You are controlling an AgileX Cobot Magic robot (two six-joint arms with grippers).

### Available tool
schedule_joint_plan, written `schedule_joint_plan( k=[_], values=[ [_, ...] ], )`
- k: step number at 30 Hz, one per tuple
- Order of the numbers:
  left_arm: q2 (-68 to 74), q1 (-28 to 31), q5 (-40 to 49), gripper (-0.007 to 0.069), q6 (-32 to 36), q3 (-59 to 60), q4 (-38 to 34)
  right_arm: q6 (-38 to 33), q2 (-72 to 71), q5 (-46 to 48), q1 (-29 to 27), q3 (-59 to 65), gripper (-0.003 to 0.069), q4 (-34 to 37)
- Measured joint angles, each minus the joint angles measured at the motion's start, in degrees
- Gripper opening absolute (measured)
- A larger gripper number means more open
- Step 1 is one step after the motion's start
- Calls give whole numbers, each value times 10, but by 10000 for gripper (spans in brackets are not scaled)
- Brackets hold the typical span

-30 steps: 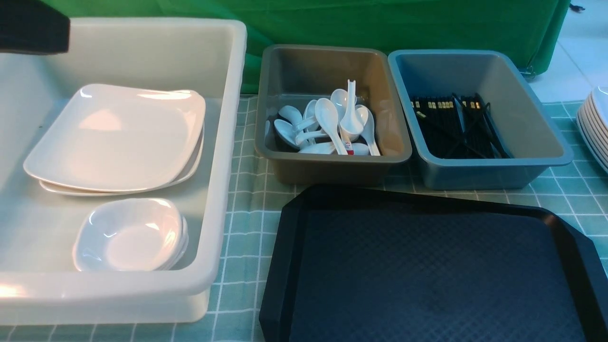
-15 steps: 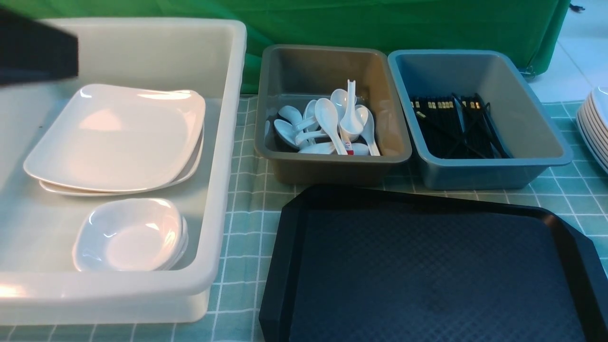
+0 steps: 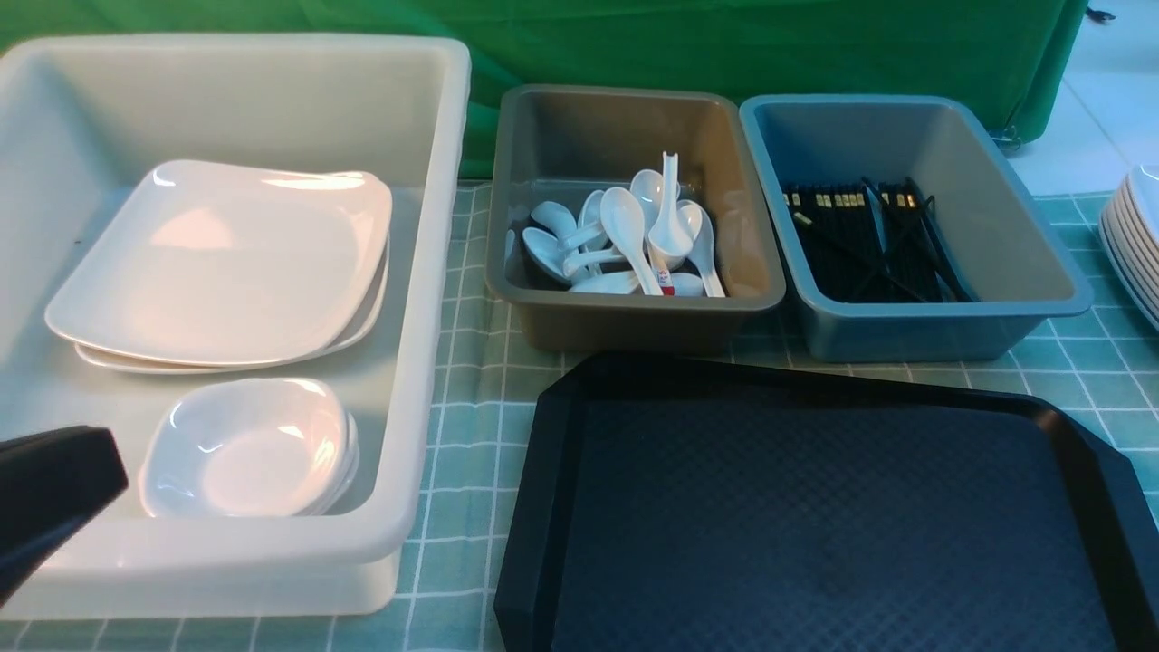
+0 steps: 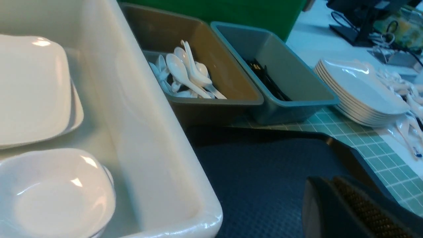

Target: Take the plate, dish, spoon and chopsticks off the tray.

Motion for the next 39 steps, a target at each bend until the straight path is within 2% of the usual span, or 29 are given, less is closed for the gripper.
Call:
schedule_joint_plan(
  k=[17, 19, 22, 25, 30, 34, 39],
  values=[
    [-14, 0, -8, 13, 10, 7, 2, 0, -2, 0, 0, 0, 77, 0],
    [-15, 0, -35, 16, 44, 14, 23, 0, -2, 0, 0, 0, 85, 0],
    [-26, 1, -92, 17, 58, 39, 52, 0, -2, 0, 0, 0, 90, 0],
    [-87, 28, -234, 17, 58, 135, 120, 0, -2, 0, 0, 0, 100, 0],
    [-174, 77, -344, 17, 37, 303, 183, 0, -2, 0, 0, 0, 113, 0],
    [-187, 86, -359, 17, 8, 382, 203, 0, -2, 0, 0, 0, 125, 0],
    [-188, 78, -317, 17, -45, 388, 236, 0, -3, 0, 0, 0, 132, 0]
  ],
)
